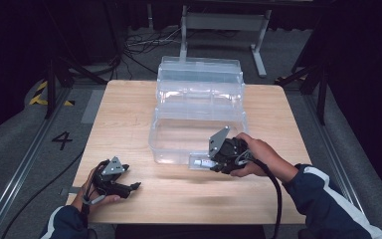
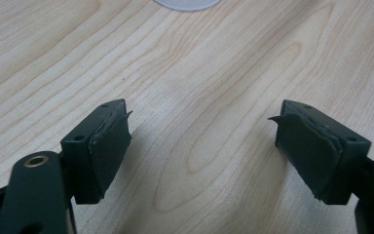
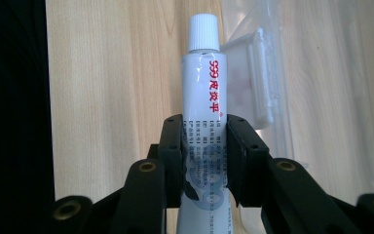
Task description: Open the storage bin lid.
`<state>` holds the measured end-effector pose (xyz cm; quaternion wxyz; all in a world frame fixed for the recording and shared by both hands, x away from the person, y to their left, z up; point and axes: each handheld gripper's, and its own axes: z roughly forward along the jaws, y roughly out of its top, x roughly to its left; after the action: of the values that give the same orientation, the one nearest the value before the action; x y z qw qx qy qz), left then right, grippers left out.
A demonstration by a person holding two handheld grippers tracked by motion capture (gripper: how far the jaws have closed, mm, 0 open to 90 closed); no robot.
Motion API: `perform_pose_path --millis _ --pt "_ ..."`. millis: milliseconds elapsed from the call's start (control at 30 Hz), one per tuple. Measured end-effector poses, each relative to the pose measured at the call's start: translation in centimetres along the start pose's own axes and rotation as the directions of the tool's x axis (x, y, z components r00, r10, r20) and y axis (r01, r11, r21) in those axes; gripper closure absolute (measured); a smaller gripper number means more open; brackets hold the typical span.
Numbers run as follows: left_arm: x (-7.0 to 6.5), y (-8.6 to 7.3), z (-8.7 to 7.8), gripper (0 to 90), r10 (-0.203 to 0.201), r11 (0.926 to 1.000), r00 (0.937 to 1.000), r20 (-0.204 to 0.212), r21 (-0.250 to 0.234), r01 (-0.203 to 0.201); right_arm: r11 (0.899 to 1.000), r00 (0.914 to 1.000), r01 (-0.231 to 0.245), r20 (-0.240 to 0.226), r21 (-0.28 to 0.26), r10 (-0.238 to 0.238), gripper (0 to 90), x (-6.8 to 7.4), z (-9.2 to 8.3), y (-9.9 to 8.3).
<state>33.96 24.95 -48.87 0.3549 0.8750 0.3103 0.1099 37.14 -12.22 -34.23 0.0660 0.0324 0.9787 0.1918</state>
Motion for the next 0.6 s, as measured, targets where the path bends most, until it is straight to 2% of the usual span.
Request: perform_pose_path --millis 267,600 --pt "0.0 0.0 0.0 20.5 0.001 1.0000 1.0000 -0.002 0.000 -0.001 1.000 0.9992 -0.016 0.037 0.007 0.015 71.0 -1.1 -1.2 -0.1" --pt "0.0 0.0 0.0 20.5 0.003 1.0000 1.0000 -0.003 0.000 -0.003 0.999 0.9981 -0.036 0.050 0.008 0.035 71.0 -2.8 -2.1 -0.5"
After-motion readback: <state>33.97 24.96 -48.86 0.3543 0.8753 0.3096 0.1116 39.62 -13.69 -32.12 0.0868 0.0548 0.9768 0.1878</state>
